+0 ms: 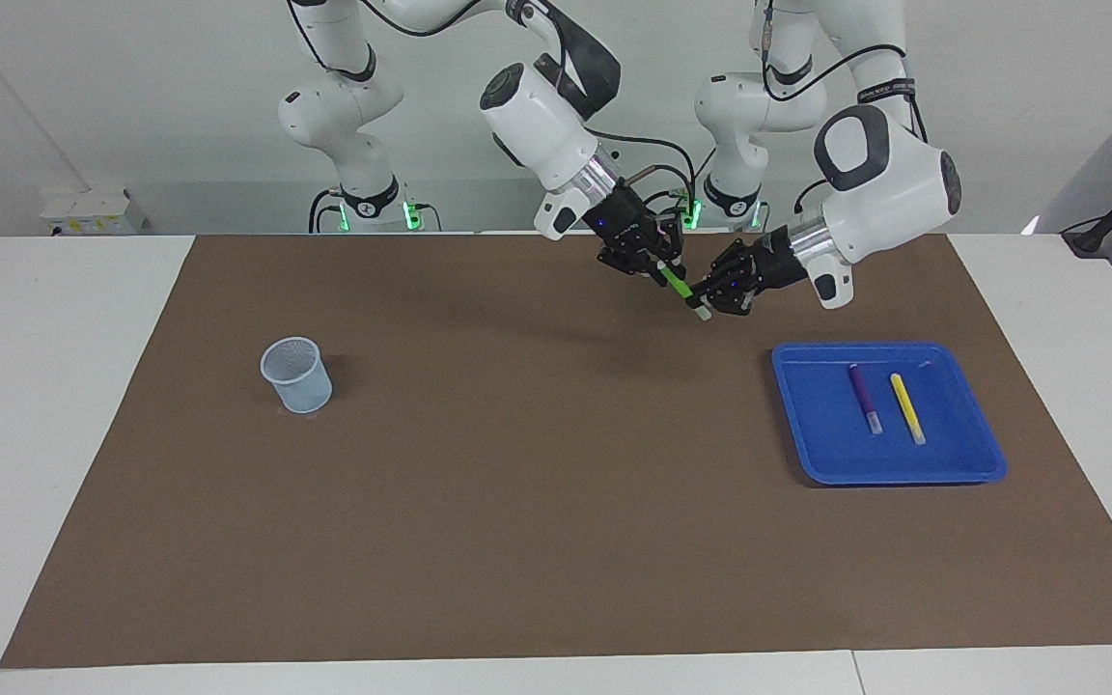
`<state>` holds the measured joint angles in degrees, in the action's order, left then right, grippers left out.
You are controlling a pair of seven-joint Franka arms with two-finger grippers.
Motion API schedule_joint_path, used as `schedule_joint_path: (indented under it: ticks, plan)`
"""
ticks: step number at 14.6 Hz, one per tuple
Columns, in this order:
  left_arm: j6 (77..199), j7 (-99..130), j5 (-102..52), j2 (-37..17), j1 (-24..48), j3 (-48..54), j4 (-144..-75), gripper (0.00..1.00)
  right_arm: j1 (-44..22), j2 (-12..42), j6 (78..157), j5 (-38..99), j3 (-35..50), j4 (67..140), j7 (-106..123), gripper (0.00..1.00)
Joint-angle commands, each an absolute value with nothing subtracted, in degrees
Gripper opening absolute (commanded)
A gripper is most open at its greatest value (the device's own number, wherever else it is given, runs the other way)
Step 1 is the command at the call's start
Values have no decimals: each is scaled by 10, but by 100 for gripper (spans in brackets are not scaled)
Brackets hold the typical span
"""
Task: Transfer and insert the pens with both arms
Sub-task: 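Grasp the green pen with the right gripper and open the left gripper, then insert the green pen into the clear cup with the right gripper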
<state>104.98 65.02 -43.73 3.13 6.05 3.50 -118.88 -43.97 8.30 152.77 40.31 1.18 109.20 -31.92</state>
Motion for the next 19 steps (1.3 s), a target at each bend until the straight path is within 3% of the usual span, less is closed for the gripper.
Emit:
schedule_joint_path:
  ticks: [1,3,4,5,6,7,12,14,17,19]
  plan:
    - [1058,664,-448,51,71,33,-1208,0,-437,92,1537,397,18,1085,-308,0]
    - [1059,664,-447,54,71,33,-1208,0,-434,92,1534,397,17,1087,-302,0]
    - [1061,663,-446,54,72,33,-1208,24,-427,91,1528,396,17,1090,-293,0]
    - [1063,667,-446,54,76,33,-1208,72,-416,90,1523,396,17,1092,-276,0]
    - [1064,677,-446,55,76,32,-1208,91,-405,89,1501,395,15,1092,-259,0]
    - [1063,679,-446,58,72,31,-1208,100,-393,87,1471,387,13,1092,-241,0]
    - [1069,679,-437,54,48,29,-1193,100,-289,41,1225,136,14,1085,-181,0]
    - [1070,679,-436,55,36,28,-1190,100,-225,12,1118,101,12,1085,-72,0]
    - [1064,679,-383,61,19,27,-1160,100,-122,-10,1037,42,12,1079,123,0]
    - [1069,682,-365,76,12,27,-1153,100,-91,-13,1022,-15,12,1078,225,0]
